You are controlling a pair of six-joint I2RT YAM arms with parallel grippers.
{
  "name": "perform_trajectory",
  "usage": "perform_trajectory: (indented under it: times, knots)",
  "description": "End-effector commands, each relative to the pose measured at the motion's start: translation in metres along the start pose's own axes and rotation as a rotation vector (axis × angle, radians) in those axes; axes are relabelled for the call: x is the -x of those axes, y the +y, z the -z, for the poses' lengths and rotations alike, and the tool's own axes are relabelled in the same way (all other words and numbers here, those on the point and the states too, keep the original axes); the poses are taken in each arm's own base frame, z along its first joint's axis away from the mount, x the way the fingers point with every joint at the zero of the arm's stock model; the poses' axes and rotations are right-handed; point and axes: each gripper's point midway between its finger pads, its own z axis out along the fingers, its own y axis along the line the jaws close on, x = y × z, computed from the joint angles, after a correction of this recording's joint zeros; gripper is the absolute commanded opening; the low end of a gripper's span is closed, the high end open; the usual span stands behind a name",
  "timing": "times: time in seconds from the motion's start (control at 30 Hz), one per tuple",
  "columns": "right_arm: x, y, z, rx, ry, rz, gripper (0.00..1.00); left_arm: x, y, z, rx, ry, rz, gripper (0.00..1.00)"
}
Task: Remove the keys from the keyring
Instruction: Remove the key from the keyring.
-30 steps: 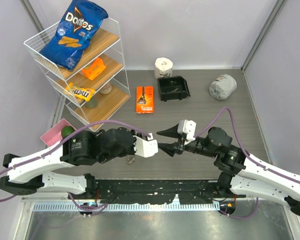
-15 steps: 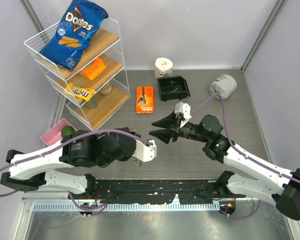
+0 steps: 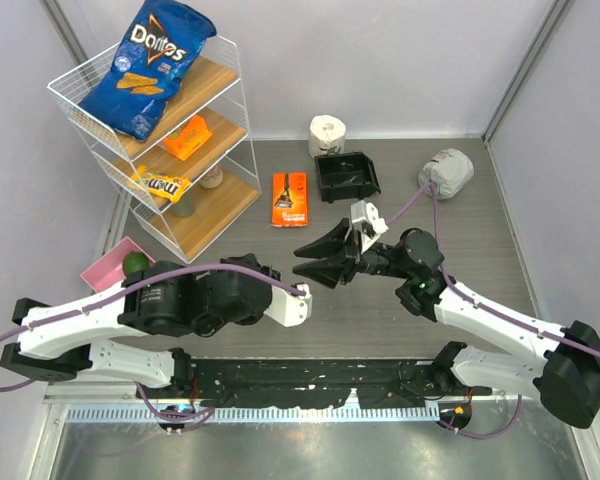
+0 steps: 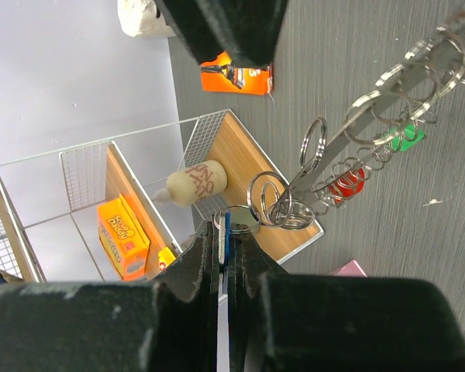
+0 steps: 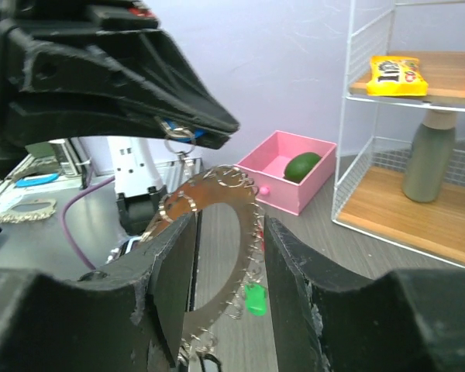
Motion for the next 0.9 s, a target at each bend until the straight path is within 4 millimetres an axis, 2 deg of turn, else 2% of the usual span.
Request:
perform_trajectory:
  times: [0.0, 0.23, 0.47, 0.87]
  knots:
    - [0.026, 0.034, 0.003, 0.139, -0.107, 0.098, 0.46, 0.005, 0.014, 0.008, 0.043, -0.03, 0.022, 0.0]
    - [0.022, 0.045, -0.008, 0.191, -0.089, 0.147, 0.43, 0.012, 0.008, 0.006, 0.01, -0.053, 0.022, 0.0]
    - [0.02, 0.042, -0.024, 0.217, -0.052, 0.19, 0.41, 0.019, 0.003, 0.006, -0.014, -0.077, 0.018, 0.0]
    - [0.006, 0.044, -0.034, 0.268, -0.021, 0.175, 0.39, 0.023, 0.002, 0.008, -0.02, -0.101, 0.017, 0.0]
